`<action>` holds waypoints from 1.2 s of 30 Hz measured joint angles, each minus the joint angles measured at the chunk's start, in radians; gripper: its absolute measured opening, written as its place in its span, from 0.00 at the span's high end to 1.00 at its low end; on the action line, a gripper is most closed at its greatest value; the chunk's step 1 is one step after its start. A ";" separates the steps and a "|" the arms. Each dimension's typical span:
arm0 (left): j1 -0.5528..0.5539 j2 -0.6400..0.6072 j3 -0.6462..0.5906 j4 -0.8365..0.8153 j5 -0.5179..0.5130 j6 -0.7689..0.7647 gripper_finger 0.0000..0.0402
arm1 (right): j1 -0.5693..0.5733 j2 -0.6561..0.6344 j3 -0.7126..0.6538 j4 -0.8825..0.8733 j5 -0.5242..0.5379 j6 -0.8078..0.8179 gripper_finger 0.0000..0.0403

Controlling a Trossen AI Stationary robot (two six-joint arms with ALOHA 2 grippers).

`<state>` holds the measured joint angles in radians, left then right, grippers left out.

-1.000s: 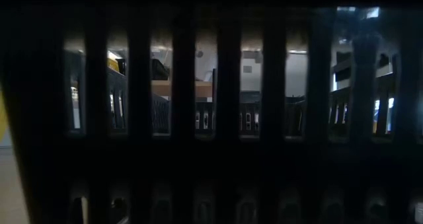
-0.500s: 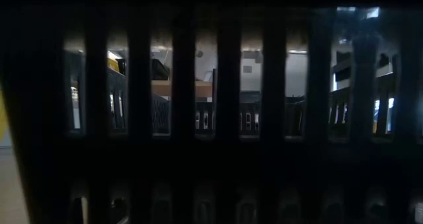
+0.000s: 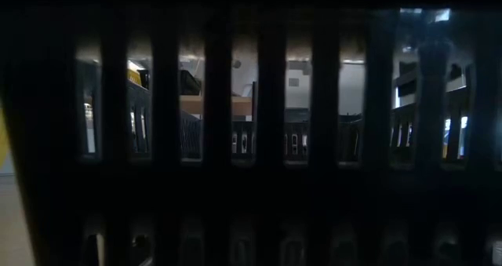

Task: Stack baskets on shelf by color
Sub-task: Stack the top gray bin on top of the other gray bin on the shelf

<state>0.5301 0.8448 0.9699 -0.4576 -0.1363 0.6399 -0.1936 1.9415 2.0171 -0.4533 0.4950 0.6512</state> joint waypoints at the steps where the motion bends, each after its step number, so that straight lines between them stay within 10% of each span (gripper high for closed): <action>1: 0.000 0.000 0.000 0.000 0.000 0.000 0.89 | 0.000 0.000 0.000 0.002 0.000 0.000 1.00; 36: 0.000 0.000 0.000 -0.001 0.000 0.000 0.89 | 0.011 0.000 0.237 -0.314 -0.019 0.178 1.00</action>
<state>0.5301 0.8448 0.9699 -0.4583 -0.1360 0.6403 -0.1822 1.9415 2.2543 -0.7670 0.4763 0.8295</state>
